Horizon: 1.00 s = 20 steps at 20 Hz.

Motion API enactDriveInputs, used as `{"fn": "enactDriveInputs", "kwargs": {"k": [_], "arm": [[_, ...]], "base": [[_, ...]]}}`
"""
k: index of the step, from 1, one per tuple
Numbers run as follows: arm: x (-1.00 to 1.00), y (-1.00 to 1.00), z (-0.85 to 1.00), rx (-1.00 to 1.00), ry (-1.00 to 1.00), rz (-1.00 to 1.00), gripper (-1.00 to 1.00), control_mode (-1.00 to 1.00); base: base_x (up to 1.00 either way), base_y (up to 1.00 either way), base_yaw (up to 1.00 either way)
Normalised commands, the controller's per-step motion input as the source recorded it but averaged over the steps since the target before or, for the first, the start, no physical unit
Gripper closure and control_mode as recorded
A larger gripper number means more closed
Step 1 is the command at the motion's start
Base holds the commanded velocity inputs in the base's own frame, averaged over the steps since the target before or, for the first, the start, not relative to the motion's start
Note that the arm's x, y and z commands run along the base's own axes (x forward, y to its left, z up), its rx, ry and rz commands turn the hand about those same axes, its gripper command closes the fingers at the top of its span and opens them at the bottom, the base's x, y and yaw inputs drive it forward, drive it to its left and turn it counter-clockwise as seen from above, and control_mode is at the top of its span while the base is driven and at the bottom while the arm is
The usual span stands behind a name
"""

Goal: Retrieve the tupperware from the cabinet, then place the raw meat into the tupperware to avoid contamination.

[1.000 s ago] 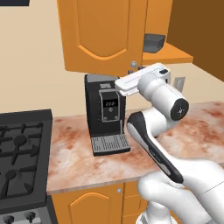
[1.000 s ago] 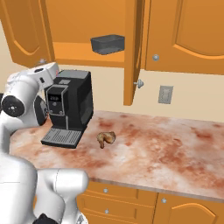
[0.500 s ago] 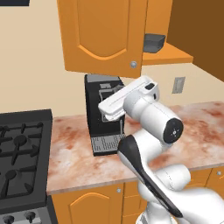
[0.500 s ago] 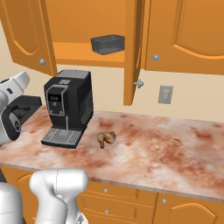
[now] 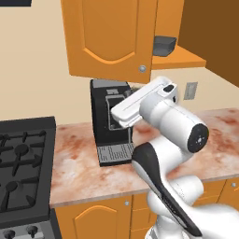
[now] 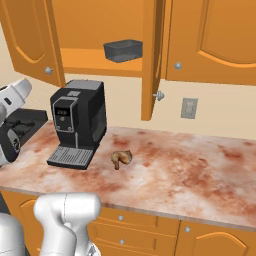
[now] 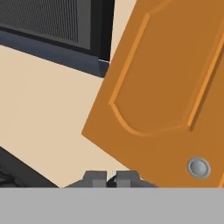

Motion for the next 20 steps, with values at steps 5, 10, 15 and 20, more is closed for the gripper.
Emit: {"fn": "enactDriveInputs", "kwargs": {"k": [5, 10, 15, 20], "arm": [[-0.01, -0.23, 0.27, 0.0, -0.01, 0.02, -1.0, -1.0], [0.01, -0.3, 0.2, -0.06, -0.03, 0.0, -1.0, -1.0], [0.01, -0.33, 0.16, -0.16, -0.04, -0.04, -1.0, -1.0], [0.02, -0.37, 0.15, -0.2, -0.07, -0.06, -1.0, -1.0]], "base": [[0.0, 0.0, 0.0], [0.0, 0.0, 0.0], [0.0, 0.0, 0.0], [0.0, 0.0, 0.0]]}}
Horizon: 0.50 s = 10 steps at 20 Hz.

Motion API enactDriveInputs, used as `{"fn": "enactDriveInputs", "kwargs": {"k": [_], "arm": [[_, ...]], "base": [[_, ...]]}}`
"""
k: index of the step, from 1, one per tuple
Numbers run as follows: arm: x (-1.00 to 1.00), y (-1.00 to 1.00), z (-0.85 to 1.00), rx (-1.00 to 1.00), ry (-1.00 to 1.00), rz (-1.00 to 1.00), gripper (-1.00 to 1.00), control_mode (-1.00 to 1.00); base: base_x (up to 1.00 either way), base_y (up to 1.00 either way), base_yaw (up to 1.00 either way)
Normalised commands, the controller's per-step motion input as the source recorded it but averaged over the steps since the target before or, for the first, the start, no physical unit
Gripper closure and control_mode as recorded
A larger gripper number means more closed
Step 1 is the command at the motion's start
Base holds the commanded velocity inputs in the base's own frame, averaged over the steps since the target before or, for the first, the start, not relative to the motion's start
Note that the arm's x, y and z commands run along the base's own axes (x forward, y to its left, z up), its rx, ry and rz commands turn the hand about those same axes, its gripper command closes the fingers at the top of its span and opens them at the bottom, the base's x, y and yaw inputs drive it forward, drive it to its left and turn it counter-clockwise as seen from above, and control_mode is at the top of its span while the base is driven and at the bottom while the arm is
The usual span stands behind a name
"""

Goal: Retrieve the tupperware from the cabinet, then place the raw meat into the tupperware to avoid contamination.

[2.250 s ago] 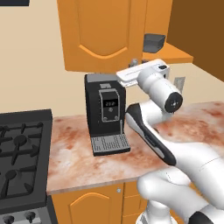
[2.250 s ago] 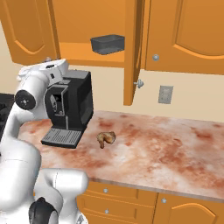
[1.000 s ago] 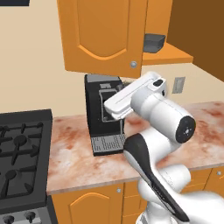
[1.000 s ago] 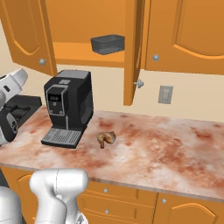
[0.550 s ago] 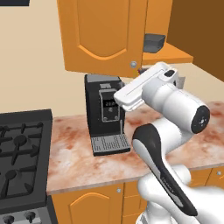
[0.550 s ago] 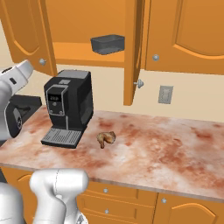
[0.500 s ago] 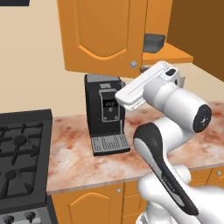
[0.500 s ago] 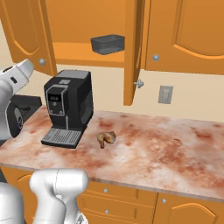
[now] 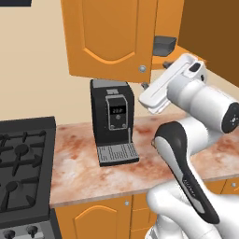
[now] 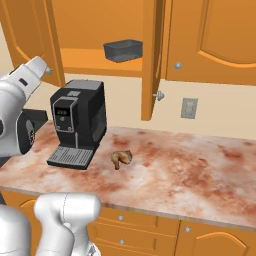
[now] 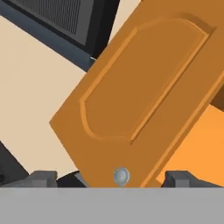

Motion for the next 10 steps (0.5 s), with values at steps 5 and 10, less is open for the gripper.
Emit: {"fn": "enactDriveInputs", "kwargs": {"k": [5, 10], "arm": [[0.05, -0.34, 0.09, -0.21, -0.1, -0.04, -1.0, -1.0], [0.1, -0.23, 0.04, -0.26, -0.11, -0.01, -1.0, -1.0]], "base": [[0.0, 0.0, 0.0], [0.0, 0.0, 0.0]]}}
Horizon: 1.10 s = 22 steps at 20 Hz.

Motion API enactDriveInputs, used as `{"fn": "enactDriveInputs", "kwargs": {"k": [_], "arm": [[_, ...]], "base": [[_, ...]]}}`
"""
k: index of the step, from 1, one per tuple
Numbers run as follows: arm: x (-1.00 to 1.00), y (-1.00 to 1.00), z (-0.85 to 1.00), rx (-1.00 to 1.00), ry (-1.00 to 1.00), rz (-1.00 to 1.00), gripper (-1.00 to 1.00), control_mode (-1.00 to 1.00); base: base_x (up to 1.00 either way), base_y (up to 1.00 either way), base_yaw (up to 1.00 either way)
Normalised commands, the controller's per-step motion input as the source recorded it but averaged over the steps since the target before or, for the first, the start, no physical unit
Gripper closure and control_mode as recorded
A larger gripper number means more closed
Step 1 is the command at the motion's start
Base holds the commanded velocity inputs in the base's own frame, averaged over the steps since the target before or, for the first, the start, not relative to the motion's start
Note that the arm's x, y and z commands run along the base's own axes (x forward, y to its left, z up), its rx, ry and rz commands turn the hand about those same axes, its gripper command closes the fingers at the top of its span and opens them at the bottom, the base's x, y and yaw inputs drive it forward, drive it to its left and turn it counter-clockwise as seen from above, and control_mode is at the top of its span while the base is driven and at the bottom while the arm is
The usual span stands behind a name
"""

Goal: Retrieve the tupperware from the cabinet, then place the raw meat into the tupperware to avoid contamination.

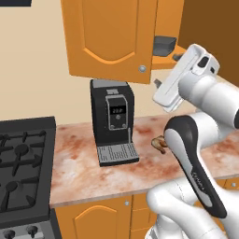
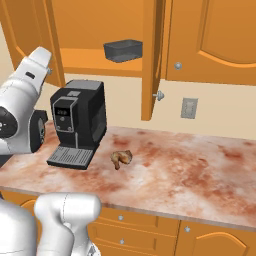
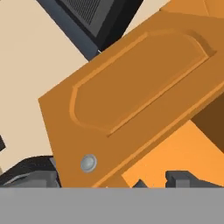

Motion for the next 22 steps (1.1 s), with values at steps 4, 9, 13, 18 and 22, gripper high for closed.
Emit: {"fn": "enactDriveInputs", "kwargs": {"k": [4, 9, 13, 18, 22], "arm": [[0.15, -0.18, 0.01, -0.27, -0.11, 0.0, -1.0, -1.0], [0.18, -0.2, 0.0, -0.26, -0.1, 0.0, -1.0, -1.0], [0.24, -0.18, 0.0, -0.24, -0.07, 0.0, -1.0, -1.0], [0.31, -0.17, 0.0, -0.18, -0.04, 0.0, -1.0, -1.0], [0.31, -0.14, 0.0, -0.11, 0.0, 0.0, -1.0, -1.0]], "base": [[0.0, 0.0, 0.0], [0.0, 0.0, 0.0], [0.0, 0.0, 0.0], [0.0, 0.0, 0.0], [0.0, 0.0, 0.0]]}}
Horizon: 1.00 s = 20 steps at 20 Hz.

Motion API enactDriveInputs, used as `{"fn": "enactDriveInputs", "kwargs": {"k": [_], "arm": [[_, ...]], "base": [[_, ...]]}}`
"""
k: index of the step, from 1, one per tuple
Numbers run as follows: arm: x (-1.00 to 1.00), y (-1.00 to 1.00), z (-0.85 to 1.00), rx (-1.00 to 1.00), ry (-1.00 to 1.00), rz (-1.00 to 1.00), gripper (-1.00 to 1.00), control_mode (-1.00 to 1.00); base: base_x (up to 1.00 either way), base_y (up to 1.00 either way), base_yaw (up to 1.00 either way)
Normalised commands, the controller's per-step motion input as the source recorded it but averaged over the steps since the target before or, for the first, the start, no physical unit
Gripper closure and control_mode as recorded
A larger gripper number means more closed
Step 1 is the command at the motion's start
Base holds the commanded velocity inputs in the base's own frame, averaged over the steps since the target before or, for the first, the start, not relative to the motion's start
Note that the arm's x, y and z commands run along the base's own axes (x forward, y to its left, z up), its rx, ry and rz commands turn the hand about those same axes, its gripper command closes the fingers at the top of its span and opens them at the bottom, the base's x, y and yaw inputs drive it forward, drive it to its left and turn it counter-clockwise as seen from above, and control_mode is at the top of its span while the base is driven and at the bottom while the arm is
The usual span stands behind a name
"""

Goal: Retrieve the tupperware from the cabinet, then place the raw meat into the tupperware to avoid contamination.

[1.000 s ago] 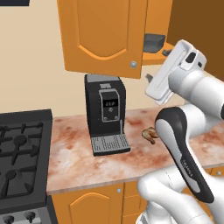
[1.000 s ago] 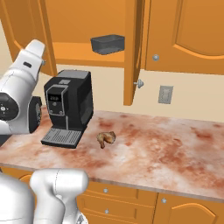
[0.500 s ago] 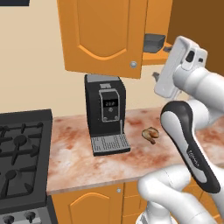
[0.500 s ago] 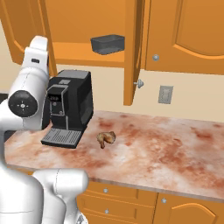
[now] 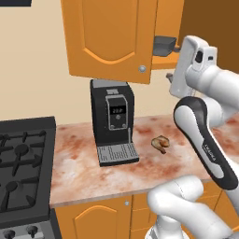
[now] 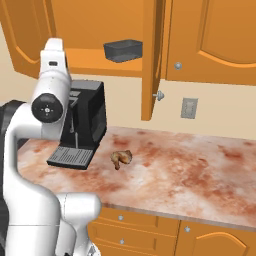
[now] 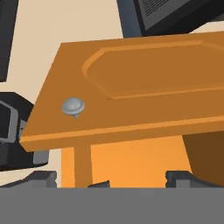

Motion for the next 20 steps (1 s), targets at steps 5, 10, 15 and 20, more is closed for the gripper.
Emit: {"fn": "enactDriveInputs", "kwargs": {"k": [5, 10, 15, 20], "arm": [[0.28, -0.13, 0.0, -0.01, 0.01, 0.01, -1.0, -1.0], [0.06, -0.05, 0.0, 0.0, 0.0, 0.06, -1.0, -1.0], [0.02, 0.0, 0.0, 0.0, 0.0, 0.09, -1.0, -1.0], [0.13, 0.0, 0.0, 0.0, 0.0, 0.06, -1.0, -1.0]], "base": [[0.0, 0.0, 0.0], [0.0, 0.0, 0.0], [0.0, 0.0, 0.0], [0.0, 0.0, 0.0]]}}
